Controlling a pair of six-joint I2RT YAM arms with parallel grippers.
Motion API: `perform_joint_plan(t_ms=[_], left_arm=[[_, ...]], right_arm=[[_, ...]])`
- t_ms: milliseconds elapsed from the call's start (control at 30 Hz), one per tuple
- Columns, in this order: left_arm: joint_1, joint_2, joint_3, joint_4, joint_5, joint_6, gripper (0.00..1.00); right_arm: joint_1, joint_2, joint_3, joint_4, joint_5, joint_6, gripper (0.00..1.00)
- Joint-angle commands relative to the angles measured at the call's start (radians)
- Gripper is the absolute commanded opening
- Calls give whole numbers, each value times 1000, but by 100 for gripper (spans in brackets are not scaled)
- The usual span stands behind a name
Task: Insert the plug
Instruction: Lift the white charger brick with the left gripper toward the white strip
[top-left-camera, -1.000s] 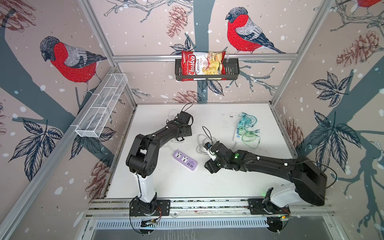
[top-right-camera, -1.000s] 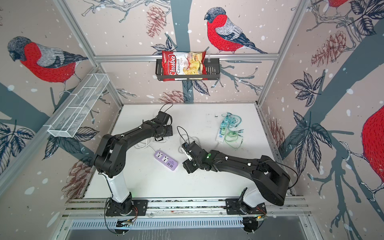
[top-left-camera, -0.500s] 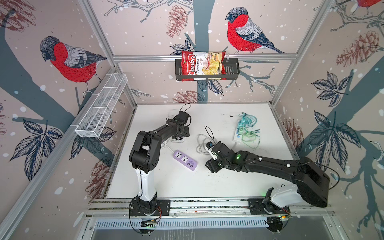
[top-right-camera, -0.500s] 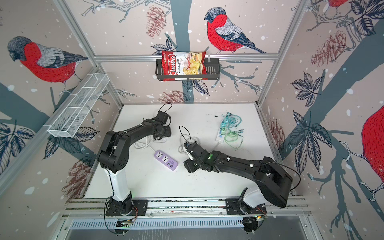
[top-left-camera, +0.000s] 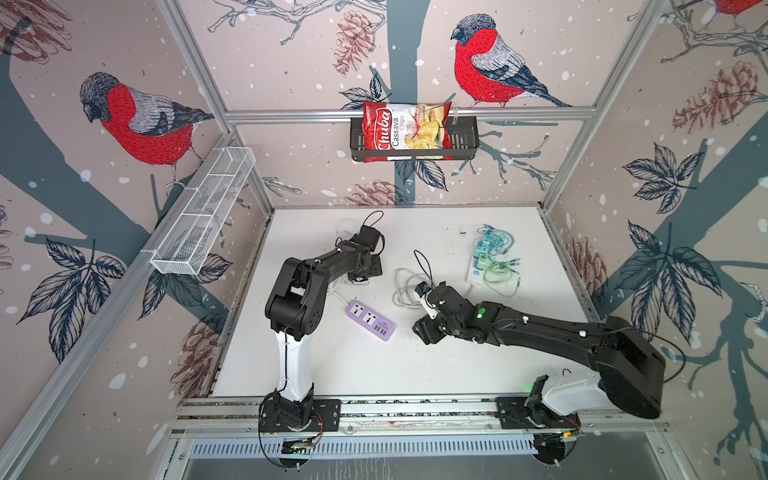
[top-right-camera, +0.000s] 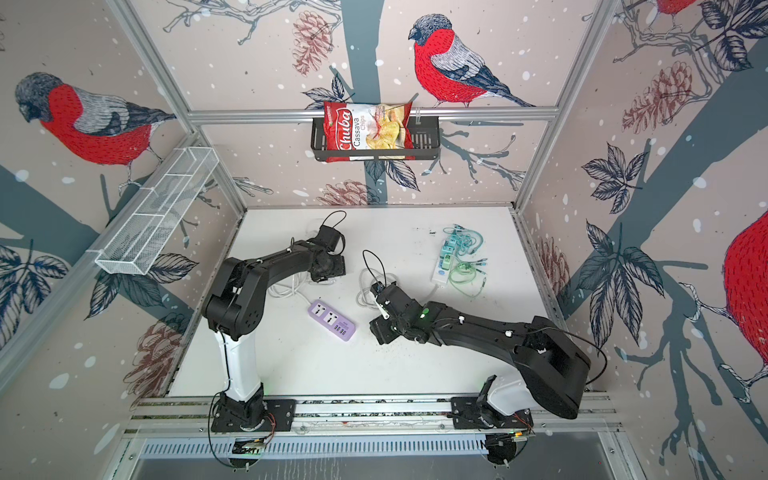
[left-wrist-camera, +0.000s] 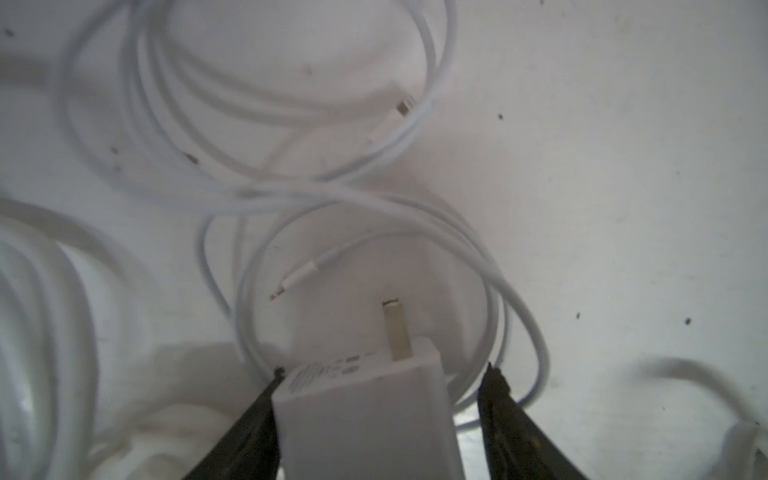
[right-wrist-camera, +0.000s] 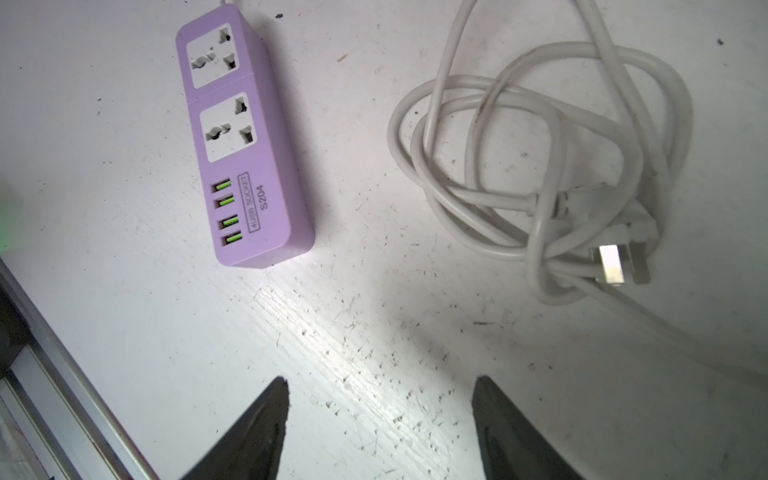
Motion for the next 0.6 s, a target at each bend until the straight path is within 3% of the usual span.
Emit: perform_joint_plan(t_ms=[0,133,267,567], left_arm=[[-36,-32,-52,33,56,-74,68],[-88,-81,-153,137,85,-170,56],[-130,-118,-236,205,62,-267,50],[-210,-265,-341,226,-5,-415,35]], right_arm=[[-9,-7,-4,25,10,-7,71],[-24,-10,-13,35,6,-9,71],[-34,-30,-30,38,-4,-17,71],[-86,-80,-82,72,-36,-26,72]])
